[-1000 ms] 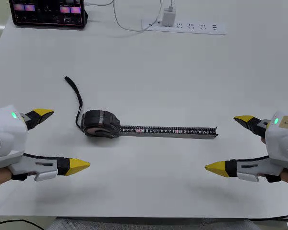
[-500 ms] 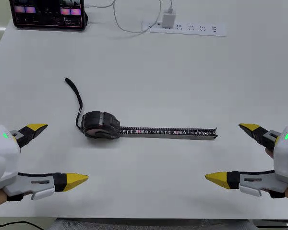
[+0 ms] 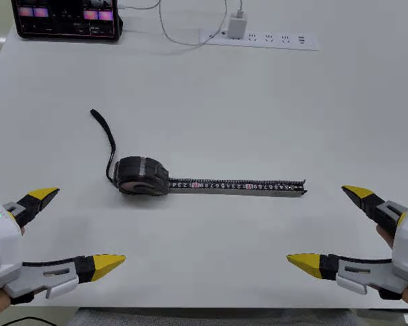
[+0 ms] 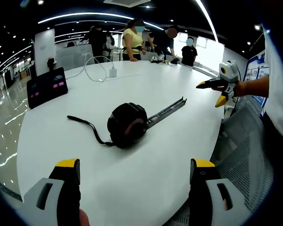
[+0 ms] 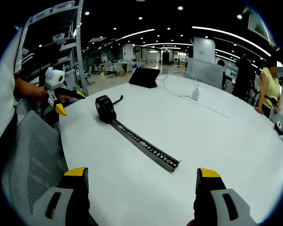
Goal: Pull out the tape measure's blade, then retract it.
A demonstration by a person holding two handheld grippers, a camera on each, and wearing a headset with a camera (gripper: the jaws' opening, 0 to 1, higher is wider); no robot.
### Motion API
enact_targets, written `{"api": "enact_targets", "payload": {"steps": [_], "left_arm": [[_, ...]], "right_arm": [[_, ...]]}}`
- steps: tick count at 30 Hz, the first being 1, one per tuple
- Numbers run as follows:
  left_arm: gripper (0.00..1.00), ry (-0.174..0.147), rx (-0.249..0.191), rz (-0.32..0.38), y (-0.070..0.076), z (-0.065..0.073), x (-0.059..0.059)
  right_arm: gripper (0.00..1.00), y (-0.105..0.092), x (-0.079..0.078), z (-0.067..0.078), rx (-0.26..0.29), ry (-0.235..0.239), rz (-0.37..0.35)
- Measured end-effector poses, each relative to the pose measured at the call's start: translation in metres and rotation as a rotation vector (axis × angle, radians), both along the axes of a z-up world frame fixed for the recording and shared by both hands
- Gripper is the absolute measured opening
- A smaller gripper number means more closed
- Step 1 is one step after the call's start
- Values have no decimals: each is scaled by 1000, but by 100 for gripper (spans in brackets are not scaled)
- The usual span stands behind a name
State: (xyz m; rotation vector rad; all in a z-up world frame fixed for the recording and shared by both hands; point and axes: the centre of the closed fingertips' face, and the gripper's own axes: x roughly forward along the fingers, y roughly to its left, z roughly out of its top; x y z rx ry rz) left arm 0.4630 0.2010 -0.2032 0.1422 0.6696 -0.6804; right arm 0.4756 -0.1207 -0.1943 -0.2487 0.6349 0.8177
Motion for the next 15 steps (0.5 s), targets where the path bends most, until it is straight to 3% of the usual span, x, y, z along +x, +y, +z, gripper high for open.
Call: {"api": "enact_targets", "payload": {"steps": [1, 8, 15], "left_arm": [[96, 12, -15, 9, -1, 0, -2], [98, 12, -19, 23, -2, 0, -6], [97, 5, -21, 27, -2, 2, -4]], "right_arm": [[93, -1, -2, -2, 0, 7, -4], [94, -2, -9, -8, 2, 21, -19], [94, -3, -10, -8, -6, 25, -20]]}}
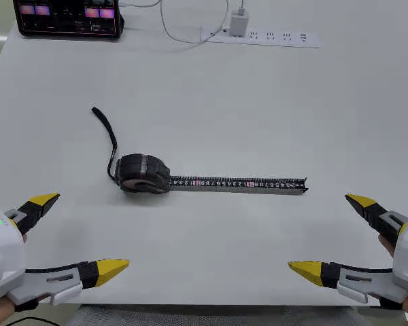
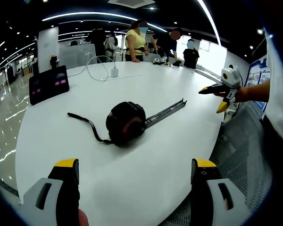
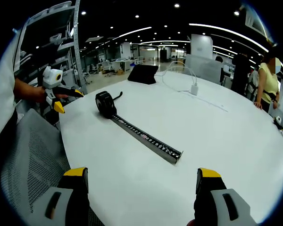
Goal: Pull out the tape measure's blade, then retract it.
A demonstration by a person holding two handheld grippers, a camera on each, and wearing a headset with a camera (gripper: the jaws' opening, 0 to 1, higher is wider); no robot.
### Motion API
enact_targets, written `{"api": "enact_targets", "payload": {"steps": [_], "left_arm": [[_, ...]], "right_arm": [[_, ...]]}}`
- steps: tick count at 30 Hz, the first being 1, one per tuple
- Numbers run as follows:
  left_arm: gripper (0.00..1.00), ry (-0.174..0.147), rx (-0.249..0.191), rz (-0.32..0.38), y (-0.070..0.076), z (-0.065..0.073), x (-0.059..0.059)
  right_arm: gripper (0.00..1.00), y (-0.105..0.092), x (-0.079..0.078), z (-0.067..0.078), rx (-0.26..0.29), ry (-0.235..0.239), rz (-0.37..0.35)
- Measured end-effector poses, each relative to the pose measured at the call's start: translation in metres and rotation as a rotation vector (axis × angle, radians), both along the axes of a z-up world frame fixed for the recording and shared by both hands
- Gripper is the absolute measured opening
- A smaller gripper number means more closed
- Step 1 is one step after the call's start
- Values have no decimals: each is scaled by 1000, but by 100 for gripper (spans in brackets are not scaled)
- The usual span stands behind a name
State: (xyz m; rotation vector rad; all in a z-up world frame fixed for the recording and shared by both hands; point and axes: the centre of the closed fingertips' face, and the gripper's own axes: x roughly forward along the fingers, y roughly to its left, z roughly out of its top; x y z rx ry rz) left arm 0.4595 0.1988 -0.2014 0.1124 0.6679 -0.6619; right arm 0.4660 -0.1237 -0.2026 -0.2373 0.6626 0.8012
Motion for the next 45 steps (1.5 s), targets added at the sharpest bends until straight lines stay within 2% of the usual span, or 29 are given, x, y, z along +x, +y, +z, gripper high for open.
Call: {"api": "enact_targets", "payload": {"steps": [15, 16, 45], "left_arm": [[96, -4, 1, -1, -1, 2, 0], [96, -4, 1, 0, 0, 2, 0], [95, 2, -14, 7, -1, 4, 1]], "right_arm": [[94, 3, -1, 1, -11, -8, 10], [93, 3, -3, 1, -4, 2, 9], [94, 0, -5, -1, -24, 5, 16]]}}
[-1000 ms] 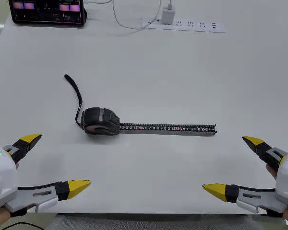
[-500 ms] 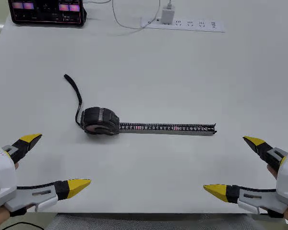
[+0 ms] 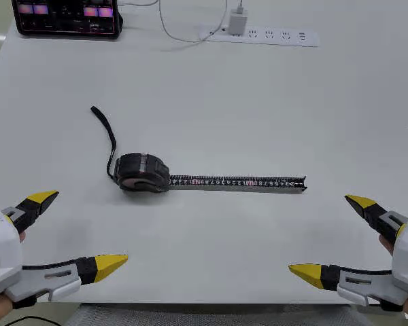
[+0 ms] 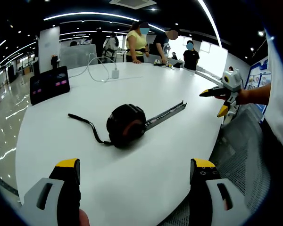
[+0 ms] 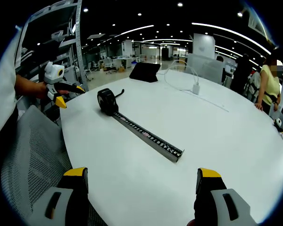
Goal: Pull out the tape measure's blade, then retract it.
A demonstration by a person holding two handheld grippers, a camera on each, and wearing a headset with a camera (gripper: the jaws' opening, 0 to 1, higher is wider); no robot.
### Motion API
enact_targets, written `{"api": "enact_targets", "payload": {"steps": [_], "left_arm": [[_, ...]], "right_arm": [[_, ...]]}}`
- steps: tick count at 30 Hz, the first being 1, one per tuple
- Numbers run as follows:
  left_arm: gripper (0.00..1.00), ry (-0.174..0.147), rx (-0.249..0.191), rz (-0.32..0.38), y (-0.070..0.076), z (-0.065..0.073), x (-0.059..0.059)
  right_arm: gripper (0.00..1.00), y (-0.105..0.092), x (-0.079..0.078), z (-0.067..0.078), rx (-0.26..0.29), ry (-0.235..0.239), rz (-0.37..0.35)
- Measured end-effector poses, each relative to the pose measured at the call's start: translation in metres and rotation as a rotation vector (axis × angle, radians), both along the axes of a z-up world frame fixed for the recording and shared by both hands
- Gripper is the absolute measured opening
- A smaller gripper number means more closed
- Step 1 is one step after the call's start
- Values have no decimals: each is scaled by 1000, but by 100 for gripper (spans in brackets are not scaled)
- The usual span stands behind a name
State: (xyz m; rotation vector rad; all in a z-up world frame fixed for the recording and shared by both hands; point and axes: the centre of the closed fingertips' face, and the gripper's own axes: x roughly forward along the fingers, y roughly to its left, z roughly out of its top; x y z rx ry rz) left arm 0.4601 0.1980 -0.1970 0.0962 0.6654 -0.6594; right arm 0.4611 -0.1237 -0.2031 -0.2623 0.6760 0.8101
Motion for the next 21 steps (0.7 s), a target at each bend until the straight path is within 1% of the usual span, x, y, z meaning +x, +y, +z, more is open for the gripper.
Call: {"api": "enact_targets", "payload": {"steps": [2, 21], "left_arm": [[95, -1, 4, -2, 0, -1, 0], [94, -1, 0, -1, -1, 0, 1]], "right_arm": [[94, 0, 1, 0, -1, -3, 0], [94, 0, -1, -1, -2, 1, 3]]}}
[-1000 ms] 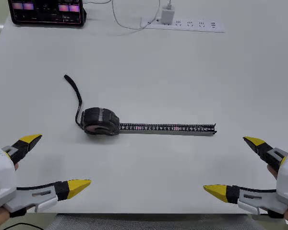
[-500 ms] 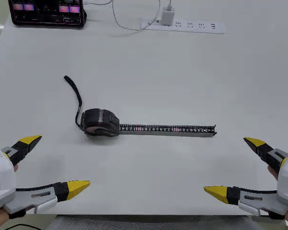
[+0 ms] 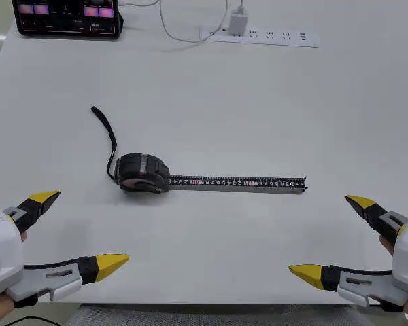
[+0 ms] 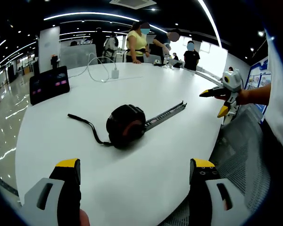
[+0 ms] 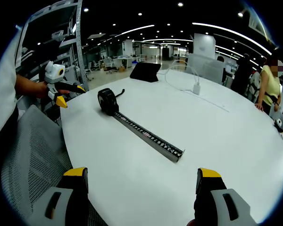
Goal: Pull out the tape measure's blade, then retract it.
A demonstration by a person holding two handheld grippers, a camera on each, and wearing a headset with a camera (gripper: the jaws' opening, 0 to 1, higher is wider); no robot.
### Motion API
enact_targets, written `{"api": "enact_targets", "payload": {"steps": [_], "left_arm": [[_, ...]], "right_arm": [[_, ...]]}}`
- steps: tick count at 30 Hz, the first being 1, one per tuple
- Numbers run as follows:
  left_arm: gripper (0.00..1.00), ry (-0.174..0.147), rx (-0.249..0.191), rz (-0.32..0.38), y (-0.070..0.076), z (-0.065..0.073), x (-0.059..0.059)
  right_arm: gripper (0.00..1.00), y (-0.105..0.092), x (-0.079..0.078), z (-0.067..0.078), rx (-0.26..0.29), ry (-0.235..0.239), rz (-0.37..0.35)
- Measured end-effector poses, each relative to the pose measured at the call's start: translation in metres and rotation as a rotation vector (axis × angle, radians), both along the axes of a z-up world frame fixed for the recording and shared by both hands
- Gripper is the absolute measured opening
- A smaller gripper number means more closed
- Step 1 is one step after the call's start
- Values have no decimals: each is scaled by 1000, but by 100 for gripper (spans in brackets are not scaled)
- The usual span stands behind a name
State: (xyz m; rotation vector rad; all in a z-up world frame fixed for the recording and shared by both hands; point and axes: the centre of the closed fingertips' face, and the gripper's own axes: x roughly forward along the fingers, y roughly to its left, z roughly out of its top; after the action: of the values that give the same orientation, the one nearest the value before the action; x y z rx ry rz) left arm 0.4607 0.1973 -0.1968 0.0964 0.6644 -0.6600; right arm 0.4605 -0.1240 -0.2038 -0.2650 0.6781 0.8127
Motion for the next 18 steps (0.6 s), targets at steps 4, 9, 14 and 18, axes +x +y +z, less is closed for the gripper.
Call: {"api": "enact_targets", "payload": {"steps": [4, 9, 14, 18], "left_arm": [[94, 2, -3, 3, 0, 0, 0], [94, 1, -4, 1, -1, 0, 0], [94, 0, -8, 4, -2, 1, 1], [94, -2, -13, 11, -3, 1, 4]], "right_arm": [[94, 0, 0, 0, 0, -2, 0], [94, 0, 0, 0, 0, -2, 1], [94, 1, 2, 1, 1, -3, 2], [94, 1, 3, 1, 0, -5, 2]]}}
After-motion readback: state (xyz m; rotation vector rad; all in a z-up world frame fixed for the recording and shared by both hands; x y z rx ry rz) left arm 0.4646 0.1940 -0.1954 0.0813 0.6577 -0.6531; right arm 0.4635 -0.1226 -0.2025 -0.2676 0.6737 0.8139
